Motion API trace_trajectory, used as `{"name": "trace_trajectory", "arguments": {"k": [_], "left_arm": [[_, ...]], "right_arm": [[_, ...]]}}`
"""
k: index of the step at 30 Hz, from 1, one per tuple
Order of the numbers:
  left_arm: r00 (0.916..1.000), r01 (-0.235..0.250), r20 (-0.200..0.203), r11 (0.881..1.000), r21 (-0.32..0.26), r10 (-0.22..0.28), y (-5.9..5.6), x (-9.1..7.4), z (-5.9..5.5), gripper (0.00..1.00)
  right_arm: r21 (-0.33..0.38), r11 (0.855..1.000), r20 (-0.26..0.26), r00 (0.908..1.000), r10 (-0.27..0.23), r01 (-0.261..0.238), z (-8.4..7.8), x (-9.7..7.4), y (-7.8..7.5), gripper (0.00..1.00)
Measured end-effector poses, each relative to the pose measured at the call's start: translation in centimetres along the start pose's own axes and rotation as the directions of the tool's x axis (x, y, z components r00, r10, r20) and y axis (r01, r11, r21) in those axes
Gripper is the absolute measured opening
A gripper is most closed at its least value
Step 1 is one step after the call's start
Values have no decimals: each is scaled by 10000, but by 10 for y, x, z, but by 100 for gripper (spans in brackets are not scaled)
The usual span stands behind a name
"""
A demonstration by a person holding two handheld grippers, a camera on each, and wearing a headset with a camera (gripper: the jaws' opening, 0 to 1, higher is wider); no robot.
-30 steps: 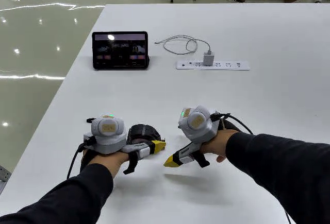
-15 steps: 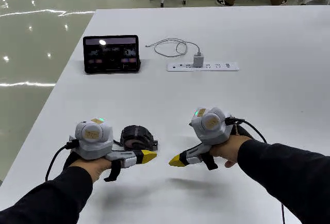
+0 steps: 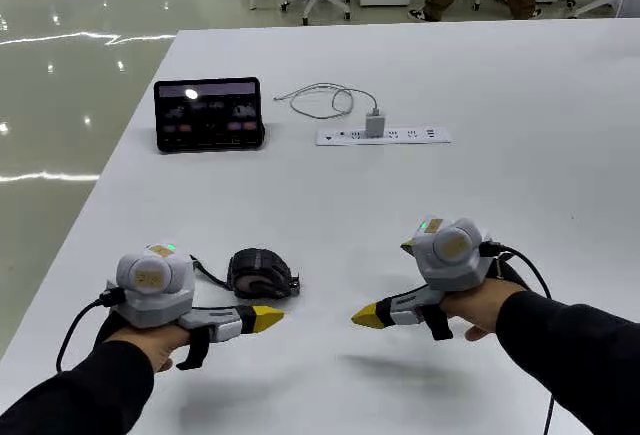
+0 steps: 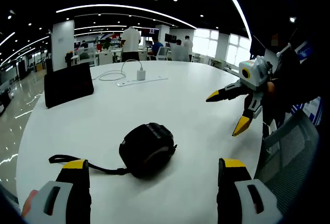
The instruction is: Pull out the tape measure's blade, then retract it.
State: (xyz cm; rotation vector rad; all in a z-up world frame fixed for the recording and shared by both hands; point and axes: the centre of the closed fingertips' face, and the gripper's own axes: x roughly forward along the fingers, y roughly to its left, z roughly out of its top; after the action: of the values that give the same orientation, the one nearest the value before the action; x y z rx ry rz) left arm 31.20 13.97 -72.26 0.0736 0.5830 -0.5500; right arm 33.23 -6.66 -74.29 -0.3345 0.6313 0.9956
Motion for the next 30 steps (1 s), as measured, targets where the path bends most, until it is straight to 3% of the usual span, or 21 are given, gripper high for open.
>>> {"name": "trace_trajectory", "arguments": {"k": [5,7,12,16,17,19,24,30], "left_arm": [[9997,64,257,9997,-217,-59,5,-13,5,100],[9999,34,118,9998,191,-36,6,-19,3,100],[9997,-44,-219,9990,435,54,13,-30,-4,100],[10000,-1,46,9999,128,0,18,-39,-1,100],[9999,-16,110,10000,81,15,20,-41,-1,100],[9996,-26,283,10000,82,24,20,-43,1,100],[9995,-36,317,9999,116,32,15,-51,1,100],[9999,85,105,9998,182,-87,11,-57,-7,100]], "right_arm": [[172,9996,16,9997,-238,237,-14,-21,-12,90],[281,9988,121,9991,-396,393,-18,-31,-19,90],[799,9937,411,9957,-824,790,-27,-52,-33,90],[860,9921,647,9931,-975,918,-30,-67,-33,90],[606,9930,625,9925,-1051,1013,-32,-73,-33,90],[303,9939,662,9919,-1081,1063,-34,-79,-32,90],[525,9897,642,9886,-1362,1330,-48,-101,-38,91],[838,9836,638,9842,-1653,1598,-65,-125,-46,93]]}}
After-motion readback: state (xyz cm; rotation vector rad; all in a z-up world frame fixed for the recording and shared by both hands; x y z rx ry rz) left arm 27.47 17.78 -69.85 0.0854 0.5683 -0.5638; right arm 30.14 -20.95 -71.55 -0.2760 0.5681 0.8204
